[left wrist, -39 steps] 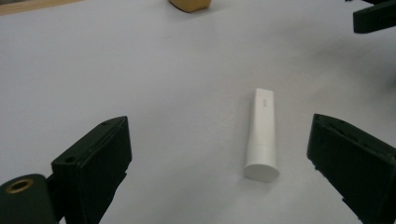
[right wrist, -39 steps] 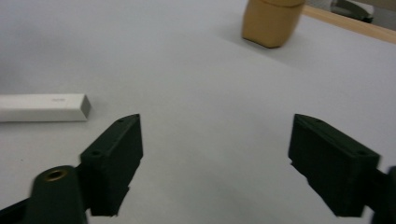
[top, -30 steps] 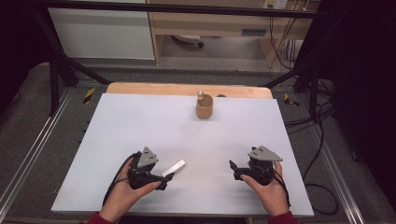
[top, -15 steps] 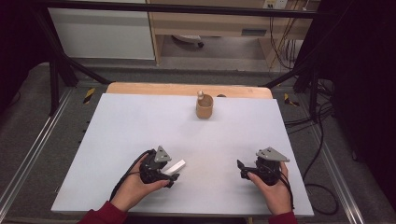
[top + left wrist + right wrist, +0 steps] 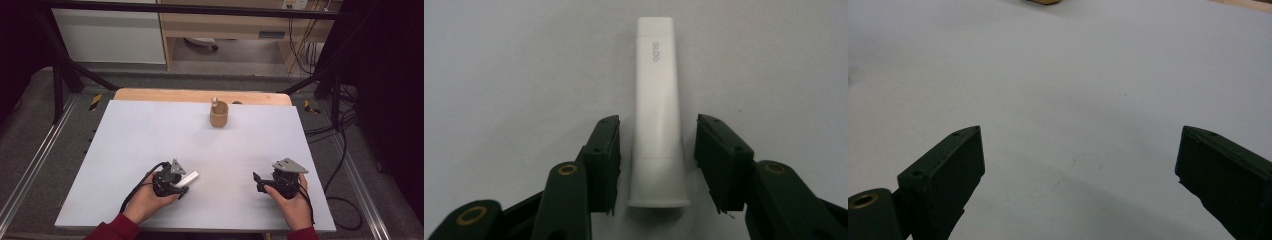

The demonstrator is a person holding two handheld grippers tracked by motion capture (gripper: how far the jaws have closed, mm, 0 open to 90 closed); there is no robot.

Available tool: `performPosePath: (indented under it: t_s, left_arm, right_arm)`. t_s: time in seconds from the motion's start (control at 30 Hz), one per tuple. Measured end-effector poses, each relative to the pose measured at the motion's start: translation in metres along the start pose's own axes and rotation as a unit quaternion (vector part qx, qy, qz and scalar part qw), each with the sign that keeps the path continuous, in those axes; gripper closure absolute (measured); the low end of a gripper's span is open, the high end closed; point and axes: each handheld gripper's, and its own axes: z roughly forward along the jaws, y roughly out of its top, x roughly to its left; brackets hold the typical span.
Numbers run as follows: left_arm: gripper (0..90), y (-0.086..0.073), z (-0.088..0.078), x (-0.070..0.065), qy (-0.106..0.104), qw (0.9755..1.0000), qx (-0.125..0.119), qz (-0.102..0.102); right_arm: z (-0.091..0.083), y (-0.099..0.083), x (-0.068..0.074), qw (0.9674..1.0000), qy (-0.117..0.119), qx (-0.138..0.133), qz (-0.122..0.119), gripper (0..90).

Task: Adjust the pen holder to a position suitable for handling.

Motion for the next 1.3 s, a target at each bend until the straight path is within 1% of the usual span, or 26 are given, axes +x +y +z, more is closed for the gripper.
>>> performPosePath:
  t_s: [0.1, 0.13, 0.17, 0.2, 0.27, 0.3, 0.37, 0.43, 0.47, 0.5, 0.57, 0.63, 0.7, 0.73, 0.77, 0.83, 0.87, 0.93, 0.97, 1.03, 1.1, 1.17, 1.23, 1.27, 1.3]
  left_arm:
    - [60.9, 0.000, -0.001, 0.002, 0.002, 1.0000, 0.001, 0.001]
    - [61.5, -0.001, -0.001, 0.002, 0.000, 1.0000, 0.000, 0.000]
    - [64.3, -0.001, -0.001, 0.002, 0.000, 1.0000, 0.000, 0.005]
    - [66.8, -0.001, -0.001, 0.000, 0.004, 0.9999, 0.001, 0.010]
    - [66.9, 0.000, -0.001, -0.002, 0.012, 0.9997, 0.002, 0.021]
    - [67.1, 0.000, -0.001, -0.003, 0.013, 0.9997, 0.003, 0.021]
    - [67.3, 0.000, -0.001, -0.003, 0.014, 0.9995, 0.002, 0.028]
    - [67.5, -0.002, -0.002, -0.003, 0.012, 0.9994, -0.005, 0.032]
    - [67.6, -0.004, -0.002, -0.003, 0.011, 0.9994, -0.012, 0.030]
    - [67.6, -0.006, -0.004, -0.002, 0.014, 0.9992, -0.023, 0.030]
    - [67.6, -0.010, -0.007, 0.000, 0.017, 0.9982, -0.050, 0.028]
    - [67.6, -0.013, -0.011, 0.005, 0.030, 0.9967, -0.071, 0.027]
    - [67.6, -0.014, -0.017, 0.008, 0.040, 0.9939, -0.098, 0.032]
    - [67.6, -0.016, -0.020, 0.009, 0.043, 0.9926, -0.110, 0.029]
    - [67.6, -0.017, -0.022, 0.010, 0.044, 0.9916, -0.119, 0.023]
    - [67.6, -0.021, -0.025, 0.013, 0.047, 0.9884, -0.144, 0.012]
    - [67.6, -0.022, -0.026, 0.015, 0.048, 0.9872, -0.152, 0.005]
    - [67.6, -0.024, -0.026, 0.018, 0.048, 0.9837, -0.173, -0.014]
    - [67.6, -0.024, -0.026, 0.019, 0.049, 0.9822, -0.180, -0.020]
    - [67.6, -0.025, -0.027, 0.019, 0.055, 0.9793, -0.193, -0.024]
    - [67.6, -0.025, -0.030, 0.019, 0.055, 0.9765, -0.206, -0.027]
    - [67.6, -0.025, -0.033, 0.019, 0.056, 0.9725, -0.224, -0.031]
    - [67.6, -0.025, -0.037, 0.021, 0.058, 0.9677, -0.243, -0.036]
    - [67.6, -0.025, -0.039, 0.022, 0.059, 0.9650, -0.253, -0.040]
    - [67.6, -0.026, -0.041, 0.024, 0.062, 0.9630, -0.259, -0.042]
  right_arm:
    - [0.001, 0.000, 0.000, 1.0000, 0.000, 0.000, -0.001, 6.1]
    - [0.001, 0.000, 0.000, 1.0000, 0.000, 0.001, -0.001, 6.1]
    - [0.001, 0.000, 0.000, 1.0000, -0.001, 0.001, -0.002, 6.1]
    - [0.000, 0.000, 0.001, 1.0000, -0.001, 0.001, -0.001, 6.1]
    - [0.001, 0.000, 0.001, 1.0000, -0.001, 0.002, -0.003, 6.1]
    - [0.001, 0.000, 0.001, 1.0000, -0.001, 0.002, -0.006, 6.1]
    - [0.001, 0.000, 0.002, 1.0000, -0.001, 0.003, -0.008, 6.1]
    - [0.001, 0.001, 0.002, 0.9999, -0.003, 0.002, -0.011, 6.1]
    - [0.001, 0.001, 0.003, 1.0000, 0.000, 0.001, -0.008, 5.9]
    - [0.001, 0.001, 0.003, 1.0000, 0.002, -0.001, -0.005, 5.7]
    - [0.001, 0.001, 0.004, 1.0000, 0.002, -0.004, -0.005, 5.6]
    - [0.001, 0.002, 0.005, 0.9999, -0.001, -0.009, -0.006, 5.6]
    - [0.001, 0.003, 0.007, 0.9999, 0.001, -0.013, -0.003, 5.1]
    - [0.000, 0.003, 0.008, 0.9999, 0.001, -0.014, -0.002, 4.8]
    - [0.000, 0.004, 0.010, 0.9999, 0.004, -0.016, -0.002, 4.4]
    - [0.000, 0.005, 0.013, 0.9997, 0.008, -0.020, -0.006, 3.5]
    - [0.000, 0.006, 0.015, 0.9996, 0.011, -0.026, -0.004, 3.3]
    - [0.001, 0.008, 0.020, 0.9991, 0.020, -0.036, 0.002, 3.0]
    - [0.001, 0.009, 0.022, 0.9990, 0.021, -0.040, 0.001, 2.7]
    - [0.001, 0.011, 0.027, 0.9983, 0.022, -0.054, 0.003, 2.7]
    - [0.001, 0.014, 0.031, 0.9977, 0.030, -0.059, 0.009, 2.8]
    - [0.002, 0.017, 0.035, 0.9966, 0.042, -0.065, 0.028, 2.9]
    - [0.004, 0.023, 0.041, 0.9961, 0.055, -0.062, 0.031, 3.0]
    - [0.005, 0.026, 0.043, 0.9958, 0.059, -0.064, 0.027, 3.3]
    - [0.006, 0.030, 0.046, 0.9954, 0.064, -0.066, 0.025, 3.5]
